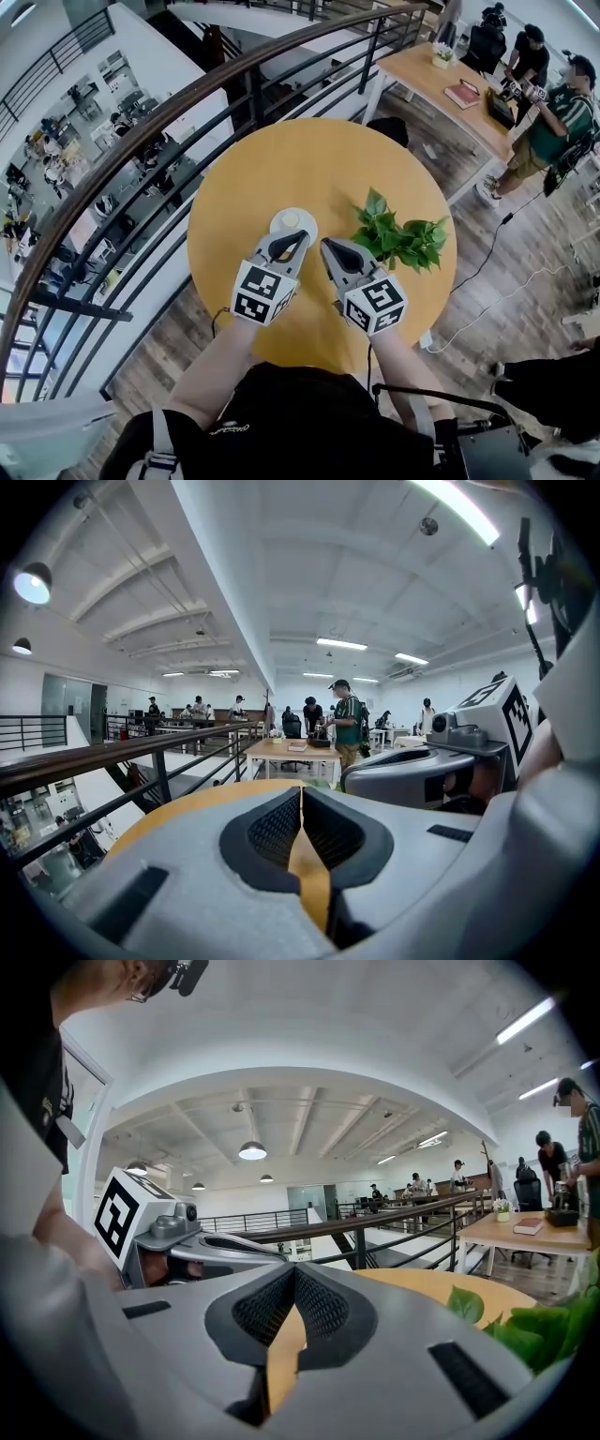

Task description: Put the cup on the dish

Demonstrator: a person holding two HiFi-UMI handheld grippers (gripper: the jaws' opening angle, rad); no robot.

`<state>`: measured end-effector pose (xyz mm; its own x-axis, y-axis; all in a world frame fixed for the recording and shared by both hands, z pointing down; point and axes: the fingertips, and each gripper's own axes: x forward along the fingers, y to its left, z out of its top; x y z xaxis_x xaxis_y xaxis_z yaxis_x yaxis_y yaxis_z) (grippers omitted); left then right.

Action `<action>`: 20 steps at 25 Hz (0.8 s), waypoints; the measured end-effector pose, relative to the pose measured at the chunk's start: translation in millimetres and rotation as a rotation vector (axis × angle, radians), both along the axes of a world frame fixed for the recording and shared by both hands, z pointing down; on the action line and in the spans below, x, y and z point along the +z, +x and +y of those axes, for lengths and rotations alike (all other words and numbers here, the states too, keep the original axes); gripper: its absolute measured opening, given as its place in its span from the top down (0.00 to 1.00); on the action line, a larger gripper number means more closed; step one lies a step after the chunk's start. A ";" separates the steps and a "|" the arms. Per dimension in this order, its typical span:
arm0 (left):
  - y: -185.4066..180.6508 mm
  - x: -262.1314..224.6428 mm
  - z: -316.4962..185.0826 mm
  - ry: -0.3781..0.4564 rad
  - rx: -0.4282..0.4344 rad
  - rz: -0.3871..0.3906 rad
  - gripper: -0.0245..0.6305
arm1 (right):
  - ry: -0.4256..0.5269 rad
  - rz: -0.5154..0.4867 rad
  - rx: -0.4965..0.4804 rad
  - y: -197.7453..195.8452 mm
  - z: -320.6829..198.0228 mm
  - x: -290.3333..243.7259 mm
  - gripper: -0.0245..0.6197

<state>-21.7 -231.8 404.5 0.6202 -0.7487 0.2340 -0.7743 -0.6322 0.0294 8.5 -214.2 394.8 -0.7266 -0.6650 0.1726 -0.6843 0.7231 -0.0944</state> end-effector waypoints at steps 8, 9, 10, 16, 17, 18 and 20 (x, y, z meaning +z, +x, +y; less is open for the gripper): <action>0.1 4.3 -0.5 -0.016 0.002 -0.006 0.94 | -0.007 0.000 0.011 1.9 -2.1 0.8 0.97; 0.1 5.3 -0.2 -0.019 0.002 -0.006 0.94 | -0.009 0.000 0.011 1.5 -1.8 1.6 0.97; 0.0 6.5 0.2 -0.021 0.003 -0.005 0.94 | -0.011 0.001 0.010 1.1 -1.2 2.7 0.97; -0.5 13.0 2.7 -0.032 0.004 0.004 0.94 | -0.023 0.004 0.014 2.1 2.6 9.6 0.97; 0.3 13.3 2.9 -0.032 0.005 0.005 0.94 | -0.024 0.004 0.015 3.1 2.8 10.0 0.97; 1.4 13.7 3.3 -0.032 0.006 0.006 0.94 | -0.026 0.004 0.015 4.0 3.1 10.5 0.97; 3.6 15.0 4.1 -0.034 0.007 0.007 0.94 | -0.031 0.006 0.014 5.8 3.9 11.9 0.97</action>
